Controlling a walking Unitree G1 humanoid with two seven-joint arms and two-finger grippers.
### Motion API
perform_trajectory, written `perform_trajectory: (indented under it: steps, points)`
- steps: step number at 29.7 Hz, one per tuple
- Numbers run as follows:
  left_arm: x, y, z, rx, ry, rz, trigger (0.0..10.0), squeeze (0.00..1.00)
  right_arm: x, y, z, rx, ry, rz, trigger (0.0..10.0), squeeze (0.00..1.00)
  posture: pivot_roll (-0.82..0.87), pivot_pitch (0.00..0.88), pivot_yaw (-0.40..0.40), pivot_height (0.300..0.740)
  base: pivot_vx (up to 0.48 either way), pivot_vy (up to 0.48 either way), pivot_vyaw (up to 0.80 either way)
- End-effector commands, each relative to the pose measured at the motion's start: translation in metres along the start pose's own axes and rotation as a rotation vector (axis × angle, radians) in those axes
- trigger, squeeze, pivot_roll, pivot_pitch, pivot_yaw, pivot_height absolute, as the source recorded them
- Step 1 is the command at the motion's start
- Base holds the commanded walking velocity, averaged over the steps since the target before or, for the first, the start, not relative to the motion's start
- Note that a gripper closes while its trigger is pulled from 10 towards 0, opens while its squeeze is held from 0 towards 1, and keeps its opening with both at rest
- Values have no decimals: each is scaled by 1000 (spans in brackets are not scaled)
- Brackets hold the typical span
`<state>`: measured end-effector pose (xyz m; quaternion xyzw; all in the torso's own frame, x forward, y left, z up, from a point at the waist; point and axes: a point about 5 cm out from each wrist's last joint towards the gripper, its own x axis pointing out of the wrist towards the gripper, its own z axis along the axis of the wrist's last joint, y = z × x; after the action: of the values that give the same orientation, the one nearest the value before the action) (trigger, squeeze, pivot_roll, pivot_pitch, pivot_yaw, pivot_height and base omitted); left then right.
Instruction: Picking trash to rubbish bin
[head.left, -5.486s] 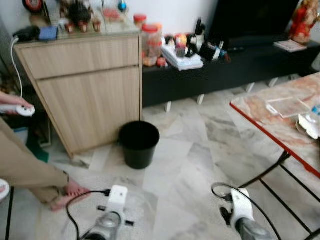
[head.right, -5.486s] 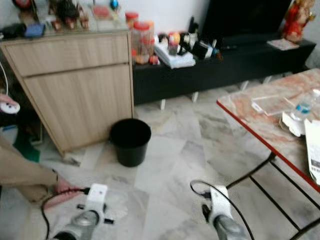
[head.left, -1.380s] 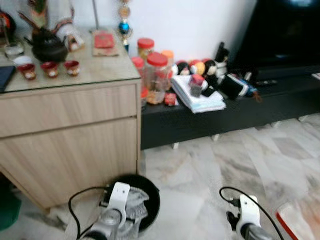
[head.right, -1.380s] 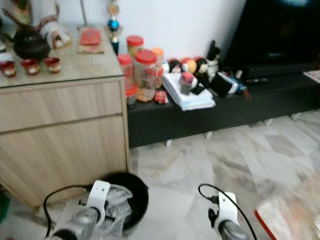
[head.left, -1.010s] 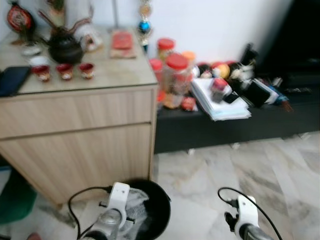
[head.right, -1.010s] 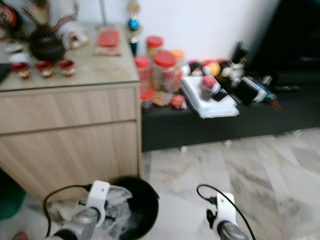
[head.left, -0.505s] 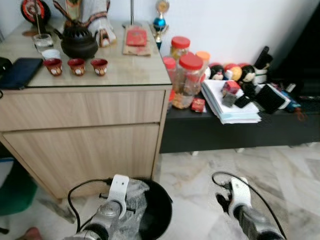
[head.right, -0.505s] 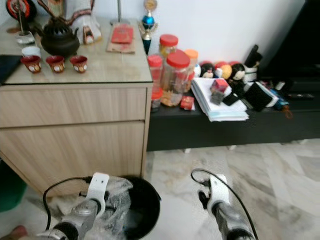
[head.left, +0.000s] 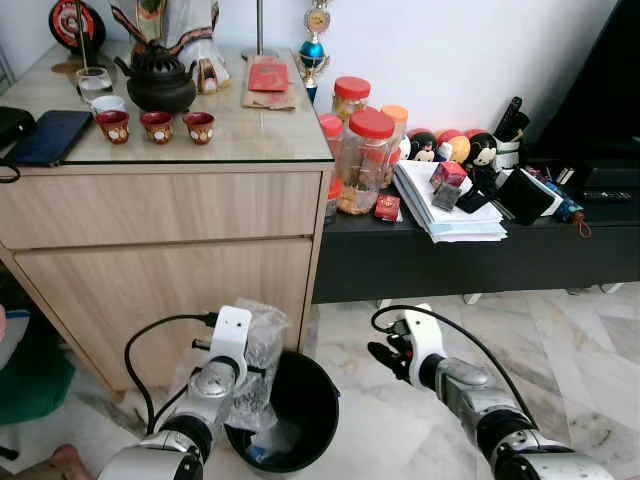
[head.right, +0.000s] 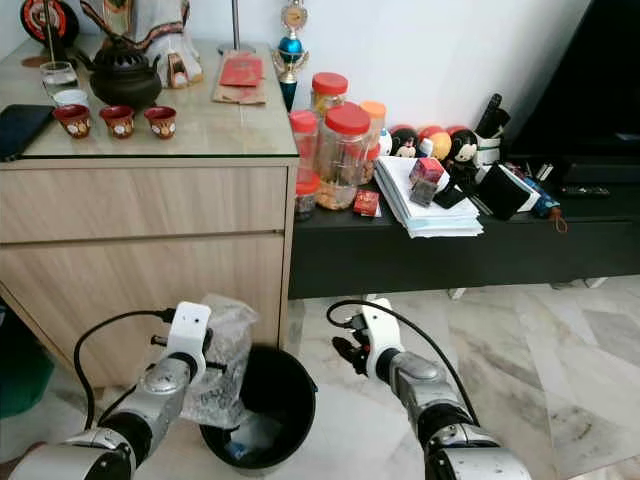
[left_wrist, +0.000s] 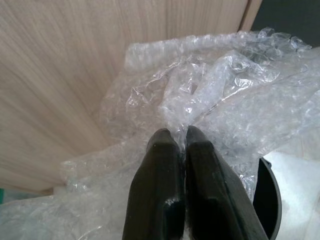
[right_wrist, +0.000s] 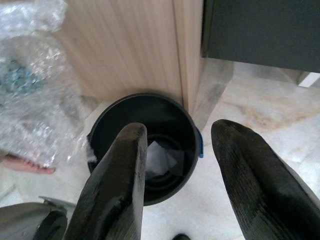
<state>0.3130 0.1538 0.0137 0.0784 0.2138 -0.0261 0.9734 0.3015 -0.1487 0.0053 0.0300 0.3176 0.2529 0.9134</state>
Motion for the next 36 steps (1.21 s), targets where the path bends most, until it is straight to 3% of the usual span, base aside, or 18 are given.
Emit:
perform_trajectory:
  steps: [1,15,16,17,36]
  points:
    - [3,-2,10,-16,-33,-7,10000,0,1,1,11,-28,-13,14,10000,0,-54,79,-151,740,0,0,0]
    - [8,-22,32,19,-94,-117,10000,0,1,4,11,-38,-19,64,10000,0,-87,105,-166,740,0,0,0]
    - [8,-22,32,19,-95,-119,10000,86,1,4,11,-39,-19,64,10000,0,-88,107,-167,740,0,0,0]
    - [8,-23,32,13,-96,-124,10000,1000,0,4,12,-39,-21,67,10000,0,-88,107,-167,740,0,0,0]
    - [7,-25,27,25,-78,-141,10000,1000,-1,3,12,-39,-26,56,10000,0,-90,108,-171,740,0,0,0]
